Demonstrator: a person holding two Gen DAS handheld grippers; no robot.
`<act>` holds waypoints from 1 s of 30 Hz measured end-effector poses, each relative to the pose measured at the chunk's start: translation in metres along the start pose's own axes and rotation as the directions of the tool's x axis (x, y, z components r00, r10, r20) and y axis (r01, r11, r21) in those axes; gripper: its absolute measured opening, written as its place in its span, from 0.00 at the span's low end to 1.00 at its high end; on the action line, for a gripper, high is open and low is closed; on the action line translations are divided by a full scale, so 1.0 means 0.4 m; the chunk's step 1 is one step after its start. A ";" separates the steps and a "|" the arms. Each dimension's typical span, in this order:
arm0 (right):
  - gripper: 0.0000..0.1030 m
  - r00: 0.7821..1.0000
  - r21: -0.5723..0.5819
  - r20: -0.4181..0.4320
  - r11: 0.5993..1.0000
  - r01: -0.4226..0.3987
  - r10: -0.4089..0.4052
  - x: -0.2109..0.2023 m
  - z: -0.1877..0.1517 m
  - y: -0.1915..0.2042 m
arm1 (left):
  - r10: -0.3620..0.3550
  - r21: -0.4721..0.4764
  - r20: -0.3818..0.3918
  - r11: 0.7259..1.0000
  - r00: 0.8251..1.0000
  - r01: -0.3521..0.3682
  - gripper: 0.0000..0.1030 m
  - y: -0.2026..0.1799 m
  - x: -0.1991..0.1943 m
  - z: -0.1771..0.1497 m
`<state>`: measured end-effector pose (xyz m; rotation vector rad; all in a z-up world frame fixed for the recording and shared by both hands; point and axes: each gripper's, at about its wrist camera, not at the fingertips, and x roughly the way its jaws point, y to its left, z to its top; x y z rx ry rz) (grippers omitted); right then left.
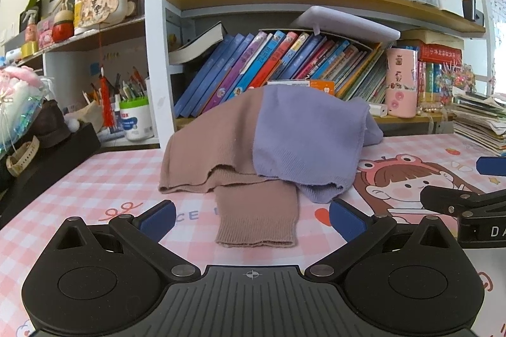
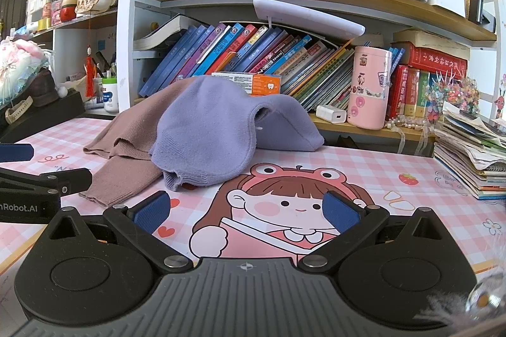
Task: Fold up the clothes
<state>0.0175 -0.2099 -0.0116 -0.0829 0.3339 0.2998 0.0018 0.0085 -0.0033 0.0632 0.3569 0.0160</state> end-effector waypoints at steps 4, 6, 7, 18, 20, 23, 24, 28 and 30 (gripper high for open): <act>1.00 1.000 0.001 0.001 1.000 0.001 -0.001 -0.001 0.001 -0.001 | 0.004 0.002 0.003 1.000 1.000 -0.004 1.00 -0.002 -0.002 -0.001; 1.00 1.000 0.001 0.002 1.000 0.002 -0.002 -0.002 0.001 -0.001 | 0.004 0.005 0.003 1.000 1.000 -0.004 1.00 -0.003 -0.002 -0.001; 1.00 1.000 0.001 0.002 1.000 0.002 -0.002 -0.003 0.001 -0.002 | 0.005 0.006 0.004 1.000 1.000 -0.005 1.00 -0.004 -0.003 -0.001; 1.00 1.000 -0.012 0.003 1.000 0.001 -0.001 -0.002 0.001 0.003 | 0.004 0.002 -0.009 1.000 1.000 -0.004 1.00 -0.002 0.003 0.001; 1.00 1.000 -0.014 0.005 1.000 0.001 -0.001 -0.003 0.001 0.003 | 0.005 0.002 -0.013 1.000 1.000 -0.005 1.00 -0.002 0.004 0.001; 1.00 1.000 -0.012 0.006 1.000 0.002 -0.001 -0.006 -0.001 0.004 | 0.005 0.004 -0.012 1.000 1.000 -0.005 1.00 -0.003 0.004 0.001; 1.00 1.000 -0.011 0.006 1.000 0.001 -0.001 -0.005 -0.001 0.003 | 0.005 0.005 -0.011 1.000 1.000 -0.005 1.00 -0.003 0.004 0.001; 1.00 1.000 -0.010 0.004 1.000 0.002 -0.002 -0.003 -0.001 0.005 | 0.004 0.008 -0.010 1.000 1.000 -0.004 1.00 -0.004 0.004 0.001; 1.00 1.000 -0.010 0.005 1.000 0.003 -0.003 -0.003 -0.001 0.005 | 0.004 0.010 -0.012 1.000 1.000 -0.004 1.00 -0.004 0.005 0.001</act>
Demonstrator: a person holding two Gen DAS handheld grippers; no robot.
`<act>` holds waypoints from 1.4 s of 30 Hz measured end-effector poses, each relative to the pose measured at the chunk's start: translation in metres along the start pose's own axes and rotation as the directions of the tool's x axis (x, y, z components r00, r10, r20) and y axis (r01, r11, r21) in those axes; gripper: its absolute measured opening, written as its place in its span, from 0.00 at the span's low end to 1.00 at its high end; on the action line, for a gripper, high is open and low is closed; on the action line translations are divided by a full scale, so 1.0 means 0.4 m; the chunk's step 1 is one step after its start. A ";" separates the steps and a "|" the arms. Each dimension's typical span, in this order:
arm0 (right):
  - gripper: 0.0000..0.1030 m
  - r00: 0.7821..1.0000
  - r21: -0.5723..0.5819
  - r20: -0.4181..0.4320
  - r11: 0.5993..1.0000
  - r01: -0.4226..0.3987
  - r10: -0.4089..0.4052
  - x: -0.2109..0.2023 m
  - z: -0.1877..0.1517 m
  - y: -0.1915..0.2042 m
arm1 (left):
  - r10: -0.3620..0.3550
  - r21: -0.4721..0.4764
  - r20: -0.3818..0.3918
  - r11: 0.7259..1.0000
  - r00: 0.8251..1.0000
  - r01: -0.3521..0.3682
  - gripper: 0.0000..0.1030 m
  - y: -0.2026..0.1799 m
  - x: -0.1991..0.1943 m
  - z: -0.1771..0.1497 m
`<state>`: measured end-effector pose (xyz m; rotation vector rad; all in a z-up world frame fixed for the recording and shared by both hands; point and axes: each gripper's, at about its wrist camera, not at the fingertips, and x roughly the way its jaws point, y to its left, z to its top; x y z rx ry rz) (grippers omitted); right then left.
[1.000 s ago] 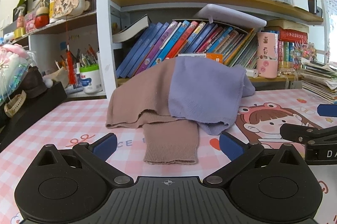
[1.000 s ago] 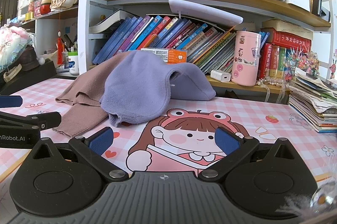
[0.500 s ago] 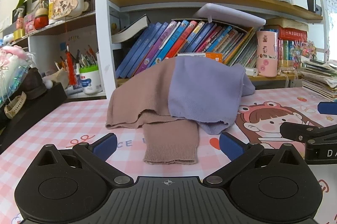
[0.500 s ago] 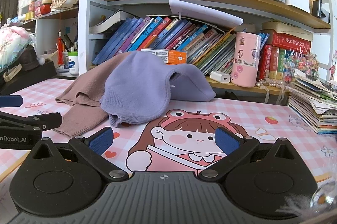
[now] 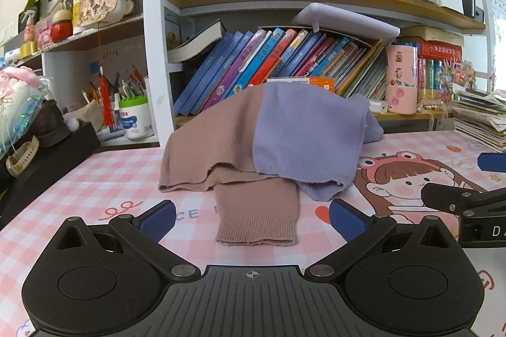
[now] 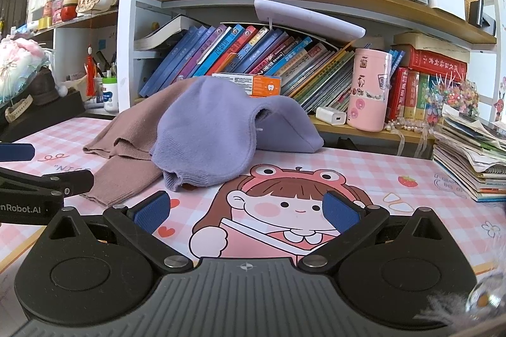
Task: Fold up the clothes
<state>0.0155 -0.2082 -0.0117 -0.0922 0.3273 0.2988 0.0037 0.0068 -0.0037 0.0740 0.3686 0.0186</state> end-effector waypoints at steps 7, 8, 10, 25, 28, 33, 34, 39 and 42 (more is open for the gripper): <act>1.00 1.000 0.002 0.000 1.000 -0.001 0.001 0.000 0.000 -0.001 | 0.010 0.013 -0.003 1.000 1.000 -0.010 1.00 -0.007 0.001 0.001; 1.00 1.000 0.002 -0.001 1.000 -0.001 0.001 0.001 0.000 -0.001 | 0.011 0.013 -0.003 1.000 1.000 -0.011 1.00 -0.007 0.001 0.001; 1.00 1.000 0.001 -0.001 1.000 -0.001 0.001 0.001 0.000 -0.001 | 0.012 0.016 -0.003 1.000 1.000 -0.012 1.00 -0.008 0.002 0.001; 1.00 1.000 0.019 -0.010 1.000 0.015 -0.015 0.006 0.000 -0.010 | -0.001 0.019 -0.001 1.000 1.000 0.001 1.00 -0.006 0.002 0.000; 1.00 1.000 0.055 -0.020 0.998 0.025 -0.024 0.009 -0.001 -0.026 | -0.010 0.011 0.006 1.000 1.000 0.010 1.00 -0.003 -0.001 -0.001; 1.00 0.999 0.105 -0.034 0.994 0.044 -0.041 0.013 -0.004 -0.046 | -0.020 0.000 0.013 1.000 1.000 0.020 1.00 0.001 -0.003 -0.002; 1.00 0.999 0.106 -0.033 0.993 0.044 -0.041 0.012 -0.004 -0.046 | -0.021 -0.001 0.015 1.000 1.000 0.021 1.00 0.002 -0.003 -0.002; 1.00 0.997 0.122 -0.076 0.992 -0.004 0.013 0.021 -0.003 -0.048 | -0.008 0.007 0.030 1.000 1.000 0.007 1.00 -0.002 -0.009 -0.002; 1.00 0.982 0.168 -0.152 0.982 -0.090 0.116 0.044 0.005 -0.070 | -0.004 0.017 0.033 1.000 0.999 0.003 1.00 -0.007 -0.011 -0.002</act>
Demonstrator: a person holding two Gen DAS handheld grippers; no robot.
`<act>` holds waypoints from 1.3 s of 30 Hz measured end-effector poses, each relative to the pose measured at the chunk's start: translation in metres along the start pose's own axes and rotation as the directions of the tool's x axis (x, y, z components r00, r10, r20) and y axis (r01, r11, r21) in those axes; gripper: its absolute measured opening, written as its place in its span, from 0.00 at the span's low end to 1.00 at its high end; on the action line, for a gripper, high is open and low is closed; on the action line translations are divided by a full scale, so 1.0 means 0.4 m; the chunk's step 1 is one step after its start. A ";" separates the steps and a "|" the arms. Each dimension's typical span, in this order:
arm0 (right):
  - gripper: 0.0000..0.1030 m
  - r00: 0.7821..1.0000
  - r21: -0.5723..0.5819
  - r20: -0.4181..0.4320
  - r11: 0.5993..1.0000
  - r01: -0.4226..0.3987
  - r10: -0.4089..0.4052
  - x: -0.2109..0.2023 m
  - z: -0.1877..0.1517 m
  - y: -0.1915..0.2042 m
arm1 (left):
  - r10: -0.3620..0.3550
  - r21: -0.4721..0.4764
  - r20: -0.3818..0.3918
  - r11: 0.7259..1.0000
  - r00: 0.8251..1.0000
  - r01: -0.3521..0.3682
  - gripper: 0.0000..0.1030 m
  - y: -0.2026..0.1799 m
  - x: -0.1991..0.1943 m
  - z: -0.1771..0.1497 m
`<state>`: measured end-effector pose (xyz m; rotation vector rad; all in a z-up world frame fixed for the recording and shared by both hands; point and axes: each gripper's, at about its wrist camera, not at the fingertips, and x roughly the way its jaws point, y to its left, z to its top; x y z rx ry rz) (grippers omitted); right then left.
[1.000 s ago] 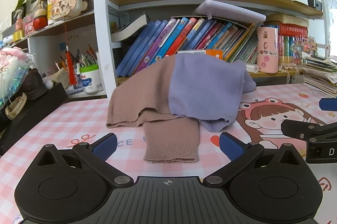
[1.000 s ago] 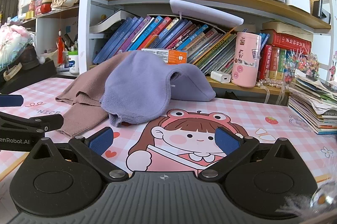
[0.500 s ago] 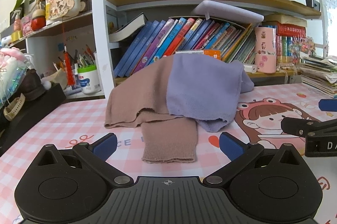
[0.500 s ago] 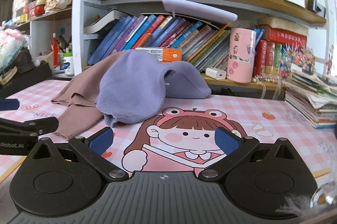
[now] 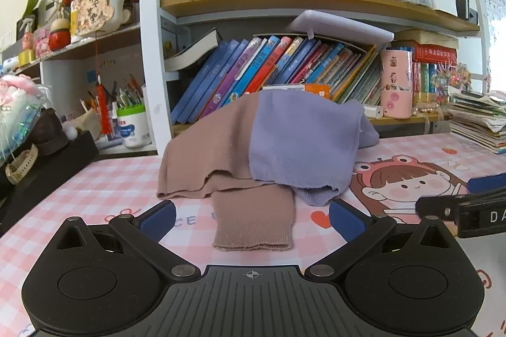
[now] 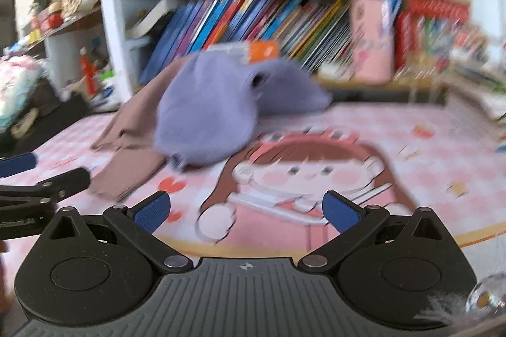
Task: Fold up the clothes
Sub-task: 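Grasp the lavender sweater edge with the left gripper while the right gripper grasps another edge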
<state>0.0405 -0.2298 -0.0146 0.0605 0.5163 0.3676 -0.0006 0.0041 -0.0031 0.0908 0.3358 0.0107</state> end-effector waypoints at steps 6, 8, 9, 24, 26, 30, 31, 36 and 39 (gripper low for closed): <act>1.00 1.000 -0.014 0.017 1.000 -0.024 0.024 0.036 0.066 -0.045 | 0.020 0.001 -0.012 1.000 1.000 -0.020 1.00 -0.001 0.005 0.001; 1.00 0.998 0.034 0.034 0.998 -0.057 0.056 0.059 0.090 -0.071 | 0.035 0.000 -0.018 0.999 0.999 -0.035 1.00 -0.001 0.006 0.001; 1.00 0.997 0.058 0.044 0.996 -0.074 0.071 0.070 0.102 -0.084 | 0.043 0.002 -0.021 0.999 0.999 -0.043 1.00 -0.002 0.007 0.001; 1.00 0.963 0.507 0.131 0.818 -0.271 0.237 0.127 0.101 -0.317 | 0.112 0.246 0.053 0.962 0.992 -0.122 1.00 -0.158 0.117 0.115; 1.00 0.953 0.547 0.170 0.781 -0.302 0.250 0.114 0.101 -0.342 | 0.101 0.302 0.044 0.947 0.994 -0.109 1.00 -0.203 0.162 0.137; 1.00 0.953 0.620 0.218 0.724 -0.301 0.210 0.107 0.093 -0.393 | 0.059 0.381 0.004 0.923 0.998 -0.056 1.00 -0.294 0.248 0.162; 1.00 0.954 0.641 0.225 0.707 -0.298 0.197 0.107 0.090 -0.407 | 0.046 0.402 -0.018 0.915 0.999 -0.035 1.00 -0.319 0.271 0.162; 0.98 0.934 0.737 0.251 0.575 -0.354 0.254 0.127 0.068 -0.448 | 0.091 0.536 -0.021 0.841 0.996 -0.065 1.00 -0.419 0.369 0.130; 0.96 0.918 0.724 0.267 0.567 -0.392 0.294 0.124 0.074 -0.441 | 0.130 0.558 0.007 0.823 0.992 -0.112 1.00 -0.445 0.412 0.140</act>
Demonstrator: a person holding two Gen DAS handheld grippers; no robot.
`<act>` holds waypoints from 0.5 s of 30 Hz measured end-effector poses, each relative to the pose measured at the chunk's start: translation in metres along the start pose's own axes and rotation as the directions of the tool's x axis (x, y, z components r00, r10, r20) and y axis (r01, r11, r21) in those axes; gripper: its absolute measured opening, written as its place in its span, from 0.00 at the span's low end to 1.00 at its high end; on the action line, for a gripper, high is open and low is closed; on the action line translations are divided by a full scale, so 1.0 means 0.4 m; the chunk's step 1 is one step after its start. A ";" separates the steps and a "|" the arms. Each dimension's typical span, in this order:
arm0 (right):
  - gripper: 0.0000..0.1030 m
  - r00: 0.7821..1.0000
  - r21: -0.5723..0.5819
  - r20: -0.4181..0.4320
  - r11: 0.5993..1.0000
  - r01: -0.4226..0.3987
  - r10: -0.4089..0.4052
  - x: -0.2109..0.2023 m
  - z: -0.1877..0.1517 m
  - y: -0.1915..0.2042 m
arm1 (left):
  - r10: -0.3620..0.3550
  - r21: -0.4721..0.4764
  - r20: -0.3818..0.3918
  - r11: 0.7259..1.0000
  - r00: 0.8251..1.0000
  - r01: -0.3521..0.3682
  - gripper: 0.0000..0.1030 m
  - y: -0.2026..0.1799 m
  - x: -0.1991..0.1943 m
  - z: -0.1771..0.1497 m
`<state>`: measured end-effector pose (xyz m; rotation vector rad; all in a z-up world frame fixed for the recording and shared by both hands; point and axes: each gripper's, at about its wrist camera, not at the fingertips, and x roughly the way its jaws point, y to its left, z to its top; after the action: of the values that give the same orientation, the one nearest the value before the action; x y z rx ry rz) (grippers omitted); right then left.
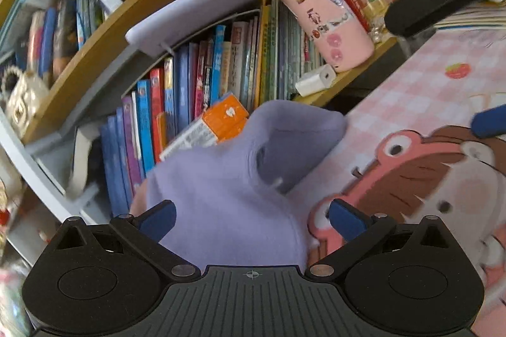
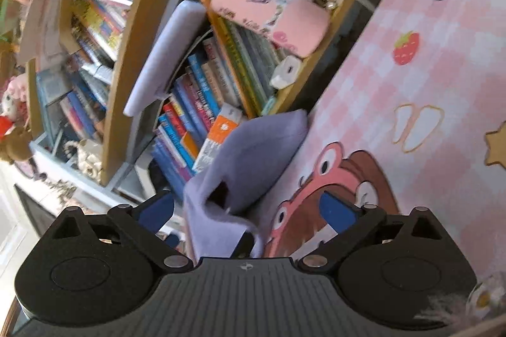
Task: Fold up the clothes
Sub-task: 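Grasp the lavender sweater edge with the left gripper while the right gripper grasps another edge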
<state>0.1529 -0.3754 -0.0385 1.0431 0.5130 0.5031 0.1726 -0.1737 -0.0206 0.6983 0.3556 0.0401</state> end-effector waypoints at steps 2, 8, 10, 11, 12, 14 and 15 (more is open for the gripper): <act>0.91 1.000 -0.012 -0.014 1.000 -0.027 0.027 0.002 -0.002 0.009 | 0.025 -0.020 -0.015 0.999 1.000 -0.026 1.00 0.003 0.025 0.017; 0.89 0.997 -0.037 -0.035 0.997 -0.072 0.071 0.004 -0.008 0.029 | 0.094 -0.104 -0.080 0.989 0.992 -0.102 1.00 0.024 0.073 0.027; 0.89 0.996 -0.031 -0.042 0.996 -0.080 0.078 0.007 -0.008 0.029 | 0.113 -0.130 -0.100 0.983 0.989 -0.126 1.00 0.031 0.087 0.023; 0.89 0.995 -0.022 -0.047 0.996 -0.085 0.084 0.009 -0.007 0.027 | 0.134 -0.137 -0.089 0.980 0.987 -0.146 1.00 0.033 0.089 0.019; 0.89 0.995 -0.014 -0.053 0.996 -0.091 0.090 0.011 -0.007 0.025 | 0.164 -0.129 -0.067 0.977 0.984 -0.172 0.98 0.031 0.088 0.016; 0.89 0.993 -0.002 -0.063 0.995 -0.100 0.099 0.015 -0.008 0.022 | 0.219 -0.095 -0.025 0.971 0.975 -0.221 0.87 0.023 0.085 0.012; 0.89 0.992 0.002 -0.068 0.995 -0.102 0.102 0.017 -0.010 0.020 | 0.223 -0.085 -0.020 0.971 0.975 -0.224 0.74 0.025 0.084 0.011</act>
<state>0.1546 -0.3653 -0.0340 1.0572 0.5212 0.6313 0.2065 -0.1636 -0.0212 0.6495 0.2820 0.2715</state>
